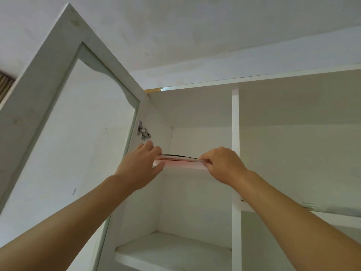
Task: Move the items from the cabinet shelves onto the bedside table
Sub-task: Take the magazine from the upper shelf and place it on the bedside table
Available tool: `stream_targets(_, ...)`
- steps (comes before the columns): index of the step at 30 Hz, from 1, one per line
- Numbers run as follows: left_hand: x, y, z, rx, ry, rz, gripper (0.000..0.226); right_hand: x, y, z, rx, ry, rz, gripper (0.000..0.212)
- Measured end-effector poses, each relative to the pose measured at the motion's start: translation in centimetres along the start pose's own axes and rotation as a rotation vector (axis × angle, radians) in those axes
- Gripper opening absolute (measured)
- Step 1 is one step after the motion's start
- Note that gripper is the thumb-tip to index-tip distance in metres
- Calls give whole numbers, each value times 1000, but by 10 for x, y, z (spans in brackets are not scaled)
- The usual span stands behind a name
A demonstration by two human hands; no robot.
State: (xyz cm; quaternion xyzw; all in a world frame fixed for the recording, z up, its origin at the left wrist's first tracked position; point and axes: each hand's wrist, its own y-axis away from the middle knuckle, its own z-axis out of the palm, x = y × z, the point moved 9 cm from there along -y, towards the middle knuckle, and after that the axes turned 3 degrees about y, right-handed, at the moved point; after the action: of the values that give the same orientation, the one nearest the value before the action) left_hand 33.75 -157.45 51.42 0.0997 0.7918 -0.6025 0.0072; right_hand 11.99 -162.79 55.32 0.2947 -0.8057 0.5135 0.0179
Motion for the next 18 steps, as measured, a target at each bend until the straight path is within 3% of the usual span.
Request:
stream_targets(5, -12, -4, 4, -146, -21, -139, 50, -6, 12, -4, 78, 93, -92, 23)
stream_targets(10, -17, 6, 10, -123, 141, -174, 52, -14, 31, -15, 232, 143, -186, 23)
stream_targets(12, -21, 10, 13, -135, 215, -196, 54, -15, 39, -23, 290, 74, -187, 22)
stream_targets(16, -20, 11, 17, -158, 387, -233, 49, -4, 39, -20, 189, -211, -23, 20)
stream_targets(18, -18, 11, 15, -144, 414, -245, 44, 1, 35, -17, 142, -327, 61, 36)
